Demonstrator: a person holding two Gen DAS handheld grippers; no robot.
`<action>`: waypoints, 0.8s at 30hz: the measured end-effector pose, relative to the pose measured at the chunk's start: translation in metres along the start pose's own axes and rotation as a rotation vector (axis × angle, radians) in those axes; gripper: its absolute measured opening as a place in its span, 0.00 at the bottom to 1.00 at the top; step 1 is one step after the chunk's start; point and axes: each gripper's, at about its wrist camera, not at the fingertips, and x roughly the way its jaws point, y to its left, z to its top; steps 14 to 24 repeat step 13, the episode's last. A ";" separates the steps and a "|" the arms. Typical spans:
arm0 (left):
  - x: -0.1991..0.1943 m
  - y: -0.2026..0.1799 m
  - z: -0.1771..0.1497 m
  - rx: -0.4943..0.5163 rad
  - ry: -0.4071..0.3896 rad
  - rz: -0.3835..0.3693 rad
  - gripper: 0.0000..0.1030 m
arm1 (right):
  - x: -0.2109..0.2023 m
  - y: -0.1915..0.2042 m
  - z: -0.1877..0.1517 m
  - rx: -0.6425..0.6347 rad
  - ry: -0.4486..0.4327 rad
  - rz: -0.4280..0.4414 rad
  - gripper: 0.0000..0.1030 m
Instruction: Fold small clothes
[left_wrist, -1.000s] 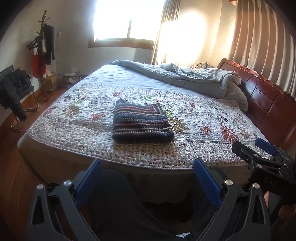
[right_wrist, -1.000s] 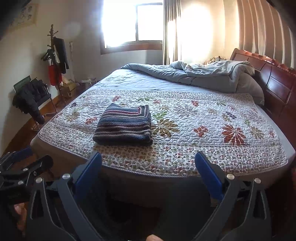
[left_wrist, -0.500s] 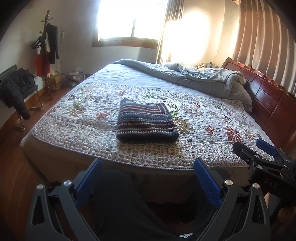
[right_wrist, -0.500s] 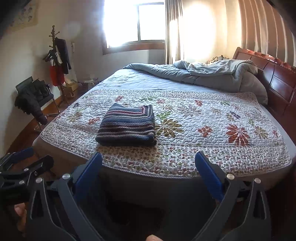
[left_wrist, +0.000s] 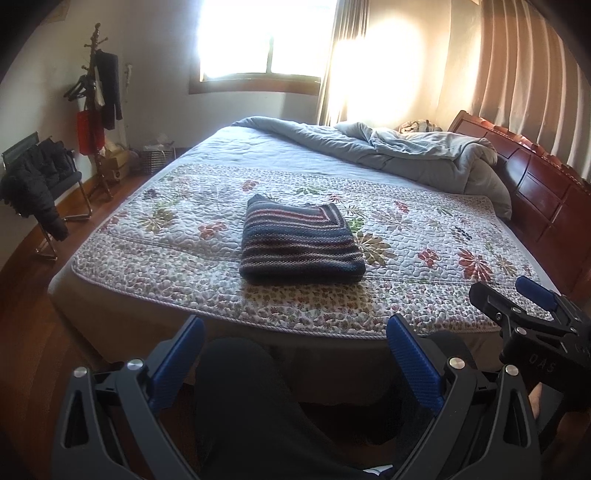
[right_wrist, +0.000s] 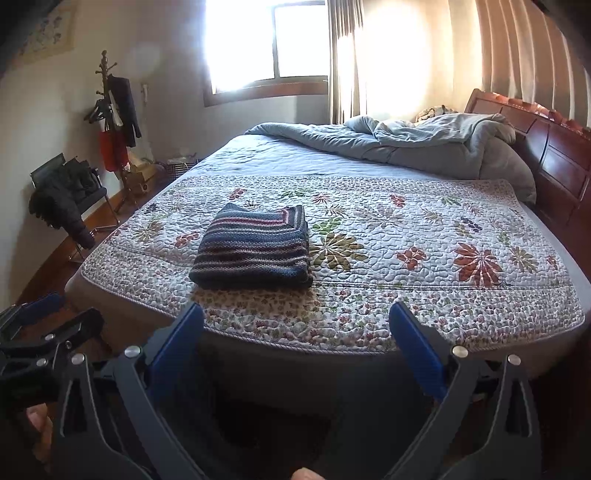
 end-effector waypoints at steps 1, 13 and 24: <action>0.000 0.000 0.000 0.002 -0.001 0.006 0.96 | 0.000 0.000 0.000 0.001 0.000 0.000 0.97; -0.005 0.000 0.003 0.006 -0.005 0.041 0.96 | -0.003 -0.001 0.003 0.006 -0.008 0.004 0.97; -0.005 0.000 0.003 0.006 -0.005 0.041 0.96 | -0.003 -0.001 0.003 0.006 -0.008 0.004 0.97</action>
